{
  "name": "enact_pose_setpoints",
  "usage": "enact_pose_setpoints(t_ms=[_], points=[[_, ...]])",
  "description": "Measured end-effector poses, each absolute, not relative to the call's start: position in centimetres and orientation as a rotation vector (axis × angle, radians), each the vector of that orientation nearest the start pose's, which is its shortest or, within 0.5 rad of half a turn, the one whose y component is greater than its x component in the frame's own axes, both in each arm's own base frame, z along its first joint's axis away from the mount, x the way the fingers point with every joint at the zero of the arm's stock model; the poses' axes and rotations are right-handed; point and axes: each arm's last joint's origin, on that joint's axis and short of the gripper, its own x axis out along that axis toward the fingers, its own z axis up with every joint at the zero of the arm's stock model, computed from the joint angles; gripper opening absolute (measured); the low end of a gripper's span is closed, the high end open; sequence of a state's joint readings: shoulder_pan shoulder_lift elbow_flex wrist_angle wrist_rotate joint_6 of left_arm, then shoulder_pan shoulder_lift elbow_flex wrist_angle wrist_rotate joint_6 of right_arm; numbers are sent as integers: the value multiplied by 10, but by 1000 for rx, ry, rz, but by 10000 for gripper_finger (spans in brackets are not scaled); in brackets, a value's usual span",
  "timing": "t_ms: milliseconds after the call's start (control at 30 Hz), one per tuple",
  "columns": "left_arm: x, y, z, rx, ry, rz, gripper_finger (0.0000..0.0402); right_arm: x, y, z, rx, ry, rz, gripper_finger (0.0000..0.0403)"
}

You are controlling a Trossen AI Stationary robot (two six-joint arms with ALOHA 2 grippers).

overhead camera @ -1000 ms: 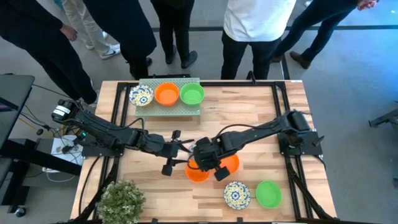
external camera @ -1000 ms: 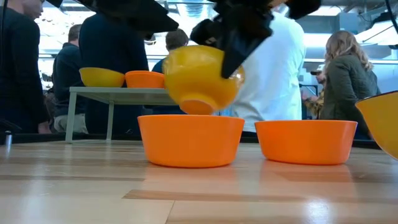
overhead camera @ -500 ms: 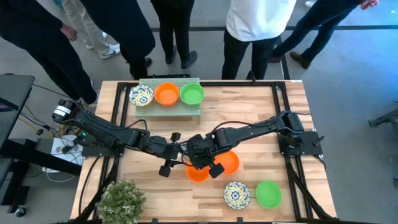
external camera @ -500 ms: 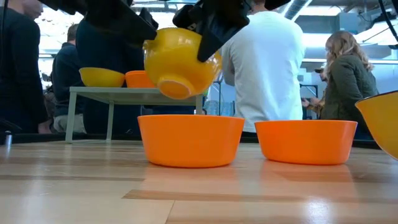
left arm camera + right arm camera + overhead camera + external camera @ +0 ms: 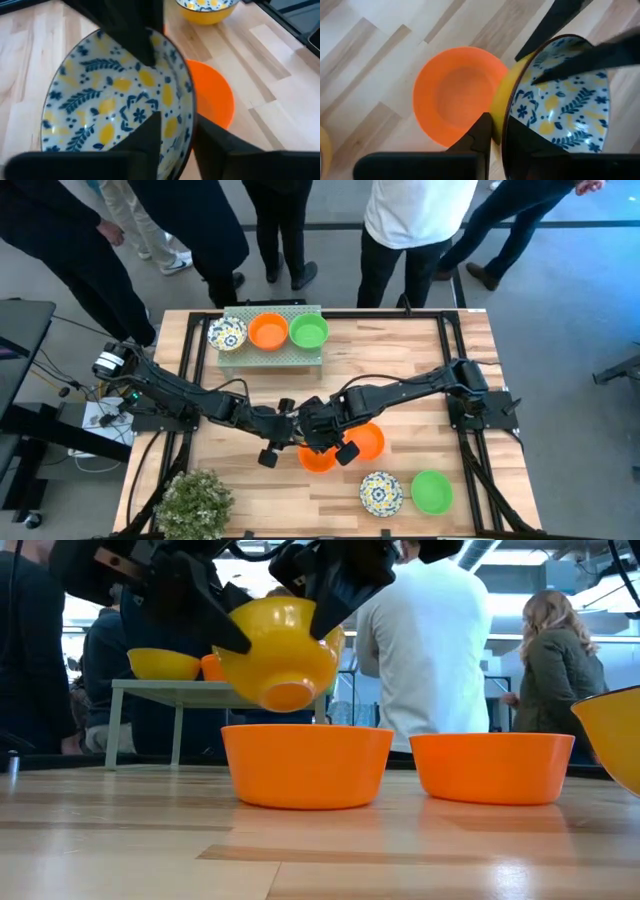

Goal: Pick & Place Mini bowls
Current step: Stack the white patterned bowl on top of the other white patterned bowl on the shelf

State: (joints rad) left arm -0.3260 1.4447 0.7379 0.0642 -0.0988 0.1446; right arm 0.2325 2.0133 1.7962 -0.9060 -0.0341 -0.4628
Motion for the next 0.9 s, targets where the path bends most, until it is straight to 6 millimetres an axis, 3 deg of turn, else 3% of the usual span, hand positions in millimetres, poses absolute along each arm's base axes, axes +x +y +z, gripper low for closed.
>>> enact_pose_setpoints(t_ms=[200, 567, 767, 900], points=[[274, -92, 194, 267, 614, -274, 18, 417, 98, 261, -536, 1035, 464, 67], [271, -100, 195, 214, 611, -178, 16, 417, 100, 271, -597, 1039, 290, 190], [270, -100, 194, 207, 615, -129, 25, 403, 104, 294, -720, 1131, 92, 216], [269, -102, 194, 222, 609, -95, 16, 388, 104, 310, -678, 1232, 8, 216]])
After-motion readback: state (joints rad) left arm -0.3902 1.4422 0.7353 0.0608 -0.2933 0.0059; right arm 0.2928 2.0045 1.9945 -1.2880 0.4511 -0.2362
